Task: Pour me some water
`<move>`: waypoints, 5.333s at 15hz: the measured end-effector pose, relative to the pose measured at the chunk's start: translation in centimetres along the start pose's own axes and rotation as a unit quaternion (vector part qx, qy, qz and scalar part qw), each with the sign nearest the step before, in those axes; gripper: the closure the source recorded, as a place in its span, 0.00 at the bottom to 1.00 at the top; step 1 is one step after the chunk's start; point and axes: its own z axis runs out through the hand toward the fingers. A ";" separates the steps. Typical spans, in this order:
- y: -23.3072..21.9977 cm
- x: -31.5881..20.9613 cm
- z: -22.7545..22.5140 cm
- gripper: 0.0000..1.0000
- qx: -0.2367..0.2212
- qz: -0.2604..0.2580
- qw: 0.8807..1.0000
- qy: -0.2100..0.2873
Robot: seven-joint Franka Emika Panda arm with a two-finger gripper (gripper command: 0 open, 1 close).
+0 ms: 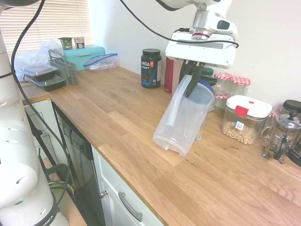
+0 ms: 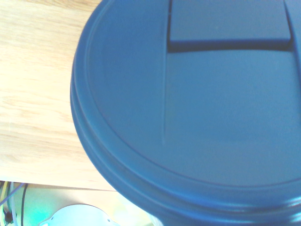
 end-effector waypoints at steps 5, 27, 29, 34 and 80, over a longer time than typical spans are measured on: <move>-0.9 1.0 0.8 1.00 0.001 0.002 1.000 -0.006; 13.3 -8.2 9.9 1.00 0.292 0.177 0.902 0.266; 11.7 -8.0 10.7 1.00 0.314 0.209 0.877 0.298; 8.7 -8.6 14.0 1.00 0.332 0.257 0.854 0.309; -29.3 -29.6 6.6 0.00 0.370 0.203 0.863 0.279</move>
